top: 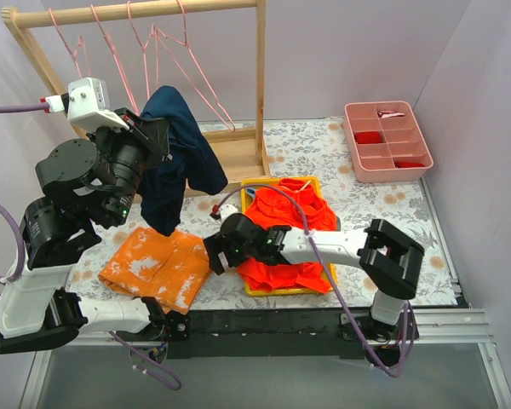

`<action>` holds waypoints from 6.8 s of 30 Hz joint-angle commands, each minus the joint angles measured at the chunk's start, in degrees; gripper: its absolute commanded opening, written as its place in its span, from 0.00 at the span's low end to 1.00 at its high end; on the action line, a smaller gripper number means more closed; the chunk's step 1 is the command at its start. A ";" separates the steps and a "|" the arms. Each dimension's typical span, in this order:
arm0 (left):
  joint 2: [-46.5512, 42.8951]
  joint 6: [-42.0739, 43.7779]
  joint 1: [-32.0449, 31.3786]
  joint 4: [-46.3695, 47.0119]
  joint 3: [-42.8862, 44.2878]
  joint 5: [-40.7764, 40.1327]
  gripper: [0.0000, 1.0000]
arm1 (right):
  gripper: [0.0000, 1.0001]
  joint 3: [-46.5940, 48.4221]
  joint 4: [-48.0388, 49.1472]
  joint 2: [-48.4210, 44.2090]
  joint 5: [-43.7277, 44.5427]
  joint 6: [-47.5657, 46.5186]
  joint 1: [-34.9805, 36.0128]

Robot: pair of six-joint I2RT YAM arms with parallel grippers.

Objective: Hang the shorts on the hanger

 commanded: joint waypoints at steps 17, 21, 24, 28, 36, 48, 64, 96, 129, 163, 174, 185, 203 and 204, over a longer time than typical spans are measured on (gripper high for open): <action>0.11 0.08 -0.09 3.51 -2.80 2.55 0.00 | 0.93 -32.29 -31.18 -50.78 20.01 27.60 -0.18; 1.43 0.88 -0.09 3.33 -1.57 1.68 0.00 | 0.95 -22.37 -25.57 -47.75 20.54 19.43 -0.18; 1.52 1.23 -0.09 3.51 -1.21 1.41 0.00 | 0.97 -13.23 -21.97 -39.06 21.85 12.93 -0.26; 1.69 1.40 -0.17 3.51 0.10 1.23 0.00 | 0.97 -3.73 -12.06 -26.04 18.54 4.14 -6.04; 2.92 1.76 -0.09 2.28 2.92 1.85 0.00 | 0.96 8.59 -0.78 -3.63 10.98 -10.62 -14.84; 1.96 1.14 -0.09 2.27 1.43 2.82 0.00 | 0.95 8.61 4.94 7.22 -1.25 -15.57 -18.46; -0.59 1.14 -0.09 4.30 -4.90 2.55 0.00 | 0.94 -27.42 -2.00 -22.83 7.88 4.11 -16.44; -7.90 -35.59 0.53 -4.03 -53.51 26.32 0.82 | 0.90 -13.64 -18.80 -40.60 13.69 3.87 -15.65; 3.01 -37.53 27.86 18.62 -76.10 34.55 0.41 | 0.31 4.04 -9.83 -5.07 20.11 -7.65 -10.09; -0.15 -28.83 27.86 21.88 -73.29 31.65 0.00 | 0.63 11.13 -7.98 2.20 17.55 -9.15 -11.33; -5.33 -24.44 27.86 15.64 -68.89 29.54 0.00 | 0.33 12.90 -7.37 3.54 27.22 -7.30 -15.02; -14.39 -18.91 27.86 7.56 -60.04 25.50 0.00 | 0.01 11.84 -14.65 -10.87 29.86 -8.35 -17.93; -5.16 -0.36 27.86 2.46 -15.63 24.96 0.00 | 0.01 55.17 -44.19 -19.94 22.83 -19.34 -18.72; -4.90 -0.18 27.86 1.32 -15.19 25.84 0.00 | 0.01 54.56 -44.63 -20.38 22.83 -18.56 -18.81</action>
